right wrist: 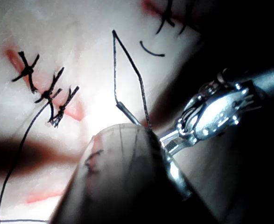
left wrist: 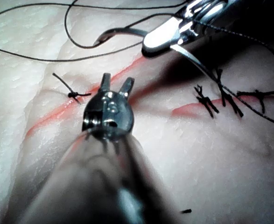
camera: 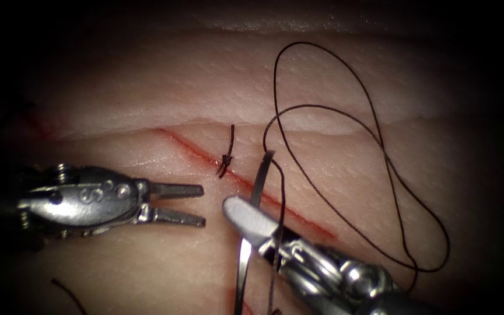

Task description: Wound Closure

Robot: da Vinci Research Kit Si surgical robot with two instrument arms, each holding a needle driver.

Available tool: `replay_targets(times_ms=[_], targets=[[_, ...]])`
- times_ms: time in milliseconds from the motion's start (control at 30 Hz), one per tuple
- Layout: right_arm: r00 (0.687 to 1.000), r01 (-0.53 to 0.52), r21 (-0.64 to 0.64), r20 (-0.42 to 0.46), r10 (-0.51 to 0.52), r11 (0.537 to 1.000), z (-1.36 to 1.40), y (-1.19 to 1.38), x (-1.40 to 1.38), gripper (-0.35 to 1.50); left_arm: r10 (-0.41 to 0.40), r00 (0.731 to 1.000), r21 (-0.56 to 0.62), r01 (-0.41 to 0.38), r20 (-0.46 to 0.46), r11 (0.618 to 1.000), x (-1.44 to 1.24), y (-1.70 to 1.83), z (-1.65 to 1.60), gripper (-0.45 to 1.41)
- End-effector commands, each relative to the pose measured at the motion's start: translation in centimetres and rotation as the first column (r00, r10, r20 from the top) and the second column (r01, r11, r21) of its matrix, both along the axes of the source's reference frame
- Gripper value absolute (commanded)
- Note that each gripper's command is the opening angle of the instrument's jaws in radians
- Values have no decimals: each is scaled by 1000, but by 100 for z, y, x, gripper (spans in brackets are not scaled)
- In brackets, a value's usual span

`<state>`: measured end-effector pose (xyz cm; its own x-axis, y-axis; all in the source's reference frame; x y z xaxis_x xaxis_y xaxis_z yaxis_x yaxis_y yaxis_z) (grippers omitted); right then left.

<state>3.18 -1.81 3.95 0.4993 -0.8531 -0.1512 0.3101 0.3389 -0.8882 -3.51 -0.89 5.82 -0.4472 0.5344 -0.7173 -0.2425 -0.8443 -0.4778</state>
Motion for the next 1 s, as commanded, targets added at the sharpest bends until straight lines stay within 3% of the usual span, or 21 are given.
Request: replay_targets(times_ms=[33, 200, 367, 700, 1000], targets=[[1000, 2, -1, -4, -2, 1000, 0, 3, 8, -35, 1, 1000, -12, -1, -2, 1000, -9, 6, 6, 27], [1000, 0, -4, -10, 0, 1000, -3, 2, 8, -35, -17, 1000, -33, 16, -21, 999, -25, 34, 17, 44], [1000, -9, 5, -17, 9, 1000, -3, 3, 7, -35, -2, 1000, -61, 2, -9, 998, -44, 39, 29, 59], [997, -40, 28, -58, 42, 999, -15, 9, 4, -35, 40, 999, -86, -43, -33, 995, -46, 33, 47, 56], [997, -52, 35, -60, 54, 998, -8, 6, 8, -35, 46, 999, -74, -47, -12, 996, -51, 34, 42, 51]])
